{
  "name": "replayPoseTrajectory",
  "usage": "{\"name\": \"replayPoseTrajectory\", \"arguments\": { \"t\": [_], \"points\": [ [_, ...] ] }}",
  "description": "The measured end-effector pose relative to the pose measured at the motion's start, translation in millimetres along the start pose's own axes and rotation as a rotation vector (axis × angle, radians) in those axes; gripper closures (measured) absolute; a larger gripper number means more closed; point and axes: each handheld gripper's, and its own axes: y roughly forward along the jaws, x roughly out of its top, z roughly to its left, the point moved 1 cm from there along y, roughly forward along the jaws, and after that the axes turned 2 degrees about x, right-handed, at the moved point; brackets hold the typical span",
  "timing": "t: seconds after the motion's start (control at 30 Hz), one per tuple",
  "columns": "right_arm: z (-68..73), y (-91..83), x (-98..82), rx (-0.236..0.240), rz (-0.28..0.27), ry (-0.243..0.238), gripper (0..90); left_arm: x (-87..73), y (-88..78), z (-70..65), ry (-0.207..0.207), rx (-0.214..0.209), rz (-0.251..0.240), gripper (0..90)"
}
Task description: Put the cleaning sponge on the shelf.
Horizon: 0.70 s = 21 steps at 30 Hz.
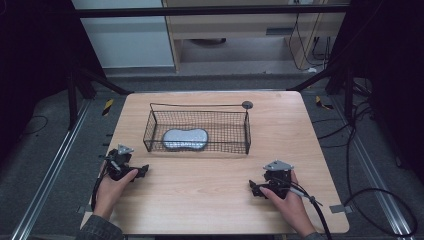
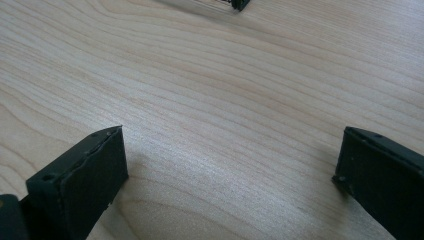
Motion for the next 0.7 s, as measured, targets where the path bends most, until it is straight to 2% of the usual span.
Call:
{"name": "replayPoseTrajectory", "arguments": {
  "t": [0.1, 0.23, 0.47, 0.53, 0.7],
  "points": [
    [0.0, 0.0, 0.0, 0.001, 0.0, 0.0, 0.4, -1.5, 4.1, 0.5, -0.003, -0.002, 0.008, 4.1],
    [0.0, 0.1, 0.1, 0.001, 0.0, 0.0, 0.4, -2.6, 6.6, 2.3, -0.021, -0.011, -0.004, 2.7],
    [0.0, 0.0, 0.0, 0.001, 0.0, 0.0, 0.4, -7.3, 8.2, 2.1, -0.029, -0.017, -0.043, 0.0],
    [0.0, 0.0, 0.1, 0.001, 0.0, 0.0, 0.4, -11.3, 9.5, 2.4, -0.033, -0.021, -0.089, 0.0],
    [0.1, 0.0, 0.1, 0.001, 0.001, 0.0, 0.4, -11.3, 9.4, 2.4, -0.032, -0.02, -0.089, 0.0]
  ]
}}
